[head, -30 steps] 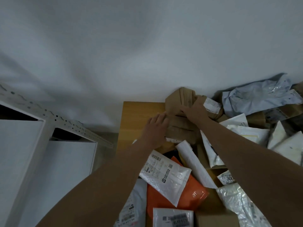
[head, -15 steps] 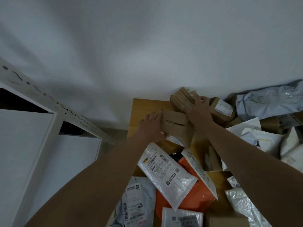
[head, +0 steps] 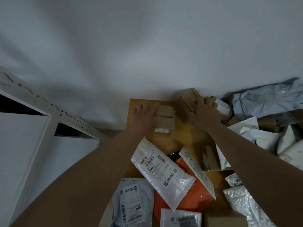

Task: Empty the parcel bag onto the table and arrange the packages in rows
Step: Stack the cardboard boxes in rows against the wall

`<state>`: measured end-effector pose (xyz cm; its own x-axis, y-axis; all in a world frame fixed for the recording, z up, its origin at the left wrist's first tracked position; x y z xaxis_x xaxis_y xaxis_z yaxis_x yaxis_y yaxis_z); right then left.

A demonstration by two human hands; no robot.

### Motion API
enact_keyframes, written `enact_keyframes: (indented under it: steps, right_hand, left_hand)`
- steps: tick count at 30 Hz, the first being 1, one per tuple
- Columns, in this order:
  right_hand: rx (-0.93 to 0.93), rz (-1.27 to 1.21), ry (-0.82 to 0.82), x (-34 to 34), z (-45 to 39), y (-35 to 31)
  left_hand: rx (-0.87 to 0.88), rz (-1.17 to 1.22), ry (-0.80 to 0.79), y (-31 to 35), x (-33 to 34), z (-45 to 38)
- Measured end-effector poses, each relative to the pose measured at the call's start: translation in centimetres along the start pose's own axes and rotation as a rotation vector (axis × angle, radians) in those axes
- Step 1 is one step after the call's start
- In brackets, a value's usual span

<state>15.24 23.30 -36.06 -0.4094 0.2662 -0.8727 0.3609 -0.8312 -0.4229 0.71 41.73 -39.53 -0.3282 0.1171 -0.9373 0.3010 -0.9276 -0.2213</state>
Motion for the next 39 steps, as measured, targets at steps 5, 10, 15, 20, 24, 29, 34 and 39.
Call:
enact_keyframes:
  steps: [5,10,15,20,24,29,34,39]
  right_hand:
    - [-0.093,0.016,0.04,1.2,0.3,-1.5]
    - [-0.237,0.252,0.049,4.3,2.7,-2.1]
    - [-0.257,0.317,-0.065,6.7,4.5,-1.2]
    - [-0.082,0.059,-0.229,7.7,4.5,-0.4]
    - [0.192,-0.26,-0.153,5.5,3.9,-2.5]
    - [0.26,-0.164,-0.194,5.8,2.3,-3.2]
    - [0.418,-0.74,-0.315,4.8,-0.1,-1.5]
    - [0.268,-0.445,-0.069,2.9,-0.9,0.3]
  left_hand:
    - [-0.209,-0.039,-0.002,-3.2,0.1,-0.9]
    - [-0.243,-0.077,0.005,-3.5,0.3,-2.0]
    - [-0.232,-0.075,0.023,-3.6,0.8,-2.4]
    - [-0.192,0.042,0.037,-3.1,2.0,-1.6]
    - [-0.227,0.18,0.022,-2.7,2.4,-1.1]
    - [-0.217,0.229,-0.029,-3.2,1.8,-1.5]
    - [-0.24,0.255,-0.025,-3.3,1.7,-1.7]
    - [-0.243,0.288,-0.049,-3.3,1.2,-1.9]
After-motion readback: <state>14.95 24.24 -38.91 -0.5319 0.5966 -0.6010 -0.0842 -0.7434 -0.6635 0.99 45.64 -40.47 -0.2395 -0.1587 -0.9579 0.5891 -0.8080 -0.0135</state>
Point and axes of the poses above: each hand's wrist, its own z-axis away from the middle knuckle, its own x-axis out of the palm, y = z × x, the point moved 2 cm from there along -z, towards the middle knuckle, and after that the axes turned 14 degrees about -z, right-handed, at the moved point
